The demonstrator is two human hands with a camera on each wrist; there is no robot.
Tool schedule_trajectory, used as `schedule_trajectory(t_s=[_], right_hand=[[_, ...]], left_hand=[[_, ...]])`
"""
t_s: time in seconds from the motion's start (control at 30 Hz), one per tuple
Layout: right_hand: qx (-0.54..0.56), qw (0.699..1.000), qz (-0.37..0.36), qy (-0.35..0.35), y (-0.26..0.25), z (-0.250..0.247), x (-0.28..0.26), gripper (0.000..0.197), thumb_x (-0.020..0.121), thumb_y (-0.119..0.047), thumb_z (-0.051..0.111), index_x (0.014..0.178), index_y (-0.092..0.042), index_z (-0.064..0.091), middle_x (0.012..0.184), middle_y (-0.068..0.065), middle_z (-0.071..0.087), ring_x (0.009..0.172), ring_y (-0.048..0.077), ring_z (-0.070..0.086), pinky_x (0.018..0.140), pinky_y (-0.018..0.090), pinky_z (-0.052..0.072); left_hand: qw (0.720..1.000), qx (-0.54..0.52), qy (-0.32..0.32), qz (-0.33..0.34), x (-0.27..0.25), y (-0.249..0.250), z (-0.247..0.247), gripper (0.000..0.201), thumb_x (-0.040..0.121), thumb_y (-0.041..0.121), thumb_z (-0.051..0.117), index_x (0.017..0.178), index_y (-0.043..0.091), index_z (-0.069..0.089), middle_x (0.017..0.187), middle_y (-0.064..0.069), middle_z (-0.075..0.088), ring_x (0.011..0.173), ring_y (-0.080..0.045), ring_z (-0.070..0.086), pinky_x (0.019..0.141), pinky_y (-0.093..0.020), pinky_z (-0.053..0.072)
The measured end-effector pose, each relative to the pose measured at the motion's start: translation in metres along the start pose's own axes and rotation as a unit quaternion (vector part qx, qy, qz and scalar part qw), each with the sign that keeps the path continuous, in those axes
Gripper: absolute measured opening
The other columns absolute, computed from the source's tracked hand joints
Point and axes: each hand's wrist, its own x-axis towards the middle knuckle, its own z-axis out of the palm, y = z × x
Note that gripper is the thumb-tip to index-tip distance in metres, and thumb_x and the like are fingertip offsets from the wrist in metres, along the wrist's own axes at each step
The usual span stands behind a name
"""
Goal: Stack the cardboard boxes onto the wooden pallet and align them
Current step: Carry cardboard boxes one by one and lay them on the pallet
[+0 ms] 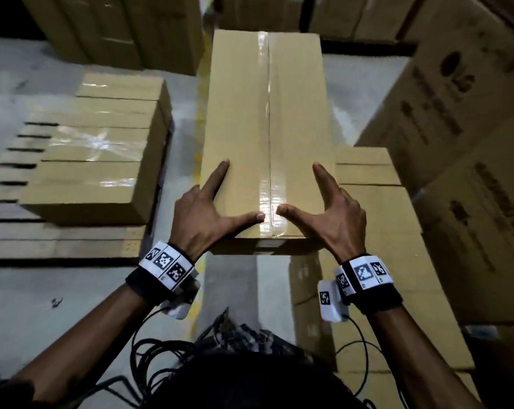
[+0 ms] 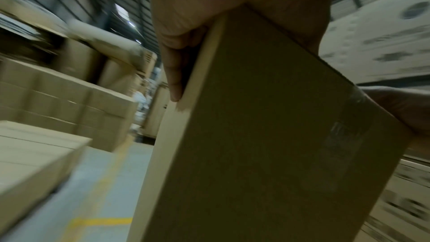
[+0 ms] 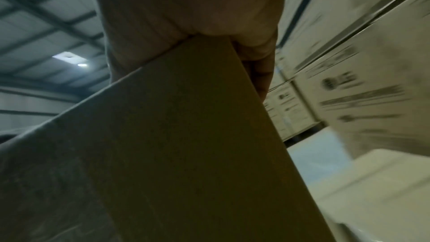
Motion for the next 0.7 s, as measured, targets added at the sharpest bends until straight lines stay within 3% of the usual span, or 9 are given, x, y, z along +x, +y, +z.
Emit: schedule_trajectory(t_s=[0.13,0.3,0.43,0.7], right_hand=[[0.003,0.997,-0.068,-0.023,-0.055,0.04,0.048,0.117,0.052,-0.108,0.051,0.153,-0.062,0.015,0.161,-0.003,0.044,0.143,0.028,0.047,0.115,0.056,0.04],[0.0,0.984,-0.152,-0.091,-0.124,0.082,0.095,0.113,0.058,-0.097,0.065,0.155,-0.056,0.024,0.145,-0.004,0.059,0.134,0.023,0.053,0.112,0.041,0.034],[-0.011,0.966,-0.217,-0.137,-0.169,0.13,0.138,0.114,0.055,-0.102,0.059,0.153,-0.058,0.024,0.132,-0.002,0.065,0.121,0.024,0.062,0.1,0.042,0.049],[0.007,0.919,-0.305,-0.249,-0.247,0.236,0.225,0.114,0.052,-0.103,0.06,0.152,-0.059,0.026,0.132,-0.003,0.066,0.123,0.023,0.062,0.101,0.04,0.051]], left_hand=[[0.997,0.017,0.062,-0.046,0.022,-0.038,-0.043,0.124,0.053,0.099,0.068,0.158,0.052,0.023,0.136,-0.013,0.064,0.122,-0.03,0.062,0.103,-0.039,0.051],[0.982,0.041,0.127,-0.132,0.035,-0.088,-0.077,0.124,0.052,0.104,0.059,0.159,0.055,0.016,0.124,-0.017,0.067,0.118,-0.034,0.062,0.102,-0.043,0.052],[0.962,0.056,0.167,-0.211,0.043,-0.124,-0.094,0.126,0.051,0.107,0.054,0.159,0.055,0.015,0.106,-0.016,0.068,0.103,-0.032,0.065,0.094,-0.04,0.053],[0.905,0.071,0.234,-0.347,0.094,-0.183,-0.118,0.126,0.051,0.105,0.056,0.159,0.053,0.018,0.119,-0.009,0.069,0.112,-0.03,0.065,0.098,-0.04,0.051]])
